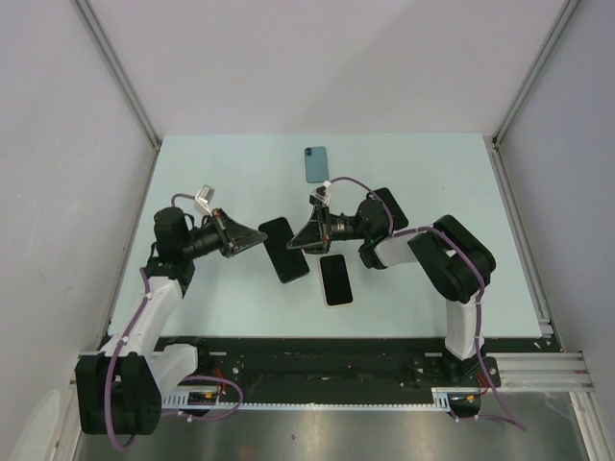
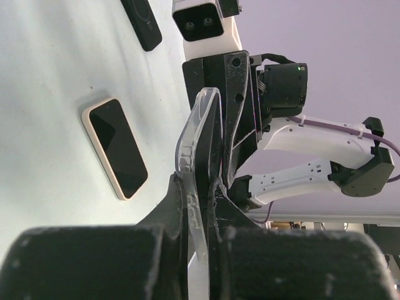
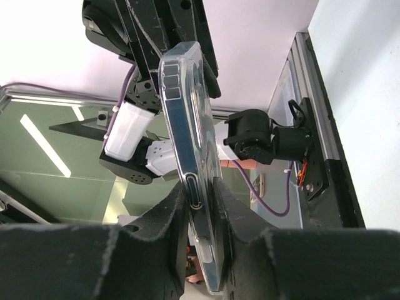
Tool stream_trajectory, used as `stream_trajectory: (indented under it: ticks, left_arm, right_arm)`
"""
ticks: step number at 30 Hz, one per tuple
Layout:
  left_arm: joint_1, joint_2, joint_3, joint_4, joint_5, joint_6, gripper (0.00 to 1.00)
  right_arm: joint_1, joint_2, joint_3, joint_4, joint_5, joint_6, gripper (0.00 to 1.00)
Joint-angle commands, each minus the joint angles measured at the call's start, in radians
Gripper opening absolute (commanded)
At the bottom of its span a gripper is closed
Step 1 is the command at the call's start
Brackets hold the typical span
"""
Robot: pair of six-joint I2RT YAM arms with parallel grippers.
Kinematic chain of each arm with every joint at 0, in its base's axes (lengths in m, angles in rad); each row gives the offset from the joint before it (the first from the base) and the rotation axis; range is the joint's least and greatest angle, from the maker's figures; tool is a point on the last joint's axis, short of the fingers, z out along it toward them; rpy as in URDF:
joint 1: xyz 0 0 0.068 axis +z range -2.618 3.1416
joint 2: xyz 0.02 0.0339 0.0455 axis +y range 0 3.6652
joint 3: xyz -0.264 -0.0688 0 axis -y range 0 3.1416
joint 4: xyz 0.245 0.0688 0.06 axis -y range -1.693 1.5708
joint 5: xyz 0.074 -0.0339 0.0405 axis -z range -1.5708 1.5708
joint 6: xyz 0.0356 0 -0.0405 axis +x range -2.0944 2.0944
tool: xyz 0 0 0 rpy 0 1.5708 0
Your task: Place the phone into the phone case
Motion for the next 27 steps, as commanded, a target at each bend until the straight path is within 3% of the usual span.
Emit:
stream_trajectory:
  ticks: [1,2,3,6,8,17,27]
  left_arm:
    - [0.003,-0.003,0.036,-0.104,0.010,0.143,0.00]
    - [0.003,-0.006,0.040,-0.105,0.014,0.143,0.00]
    - [0.003,-0.006,0.041,-0.110,0.016,0.145,0.17]
    - [0.003,-0.029,0.044,-0.136,0.002,0.149,0.50]
    - [0.003,-0.049,0.037,-0.121,0.001,0.133,0.57]
    - [0.064,-0.106,-0.039,0.200,0.070,-0.065,0.59]
    - [0.064,-0.124,-0.085,0.345,0.068,-0.165,0.52]
  right_arm:
    - [0.012,-0.011,0.019,0.333,0.027,0.060,0.18]
    - [0.012,-0.011,0.018,0.333,0.027,0.060,0.08]
    - [0.012,-0.011,0.018,0.333,0.027,0.064,0.05]
    - [0.012,-0.020,0.018,0.335,0.019,0.075,0.02]
    - [0.012,-0.037,0.018,0.336,0.019,0.089,0.02]
    - [0.021,-0.107,0.018,0.336,0.047,0.146,0.04]
    - [0.037,-0.142,0.018,0.336,0.068,0.176,0.06]
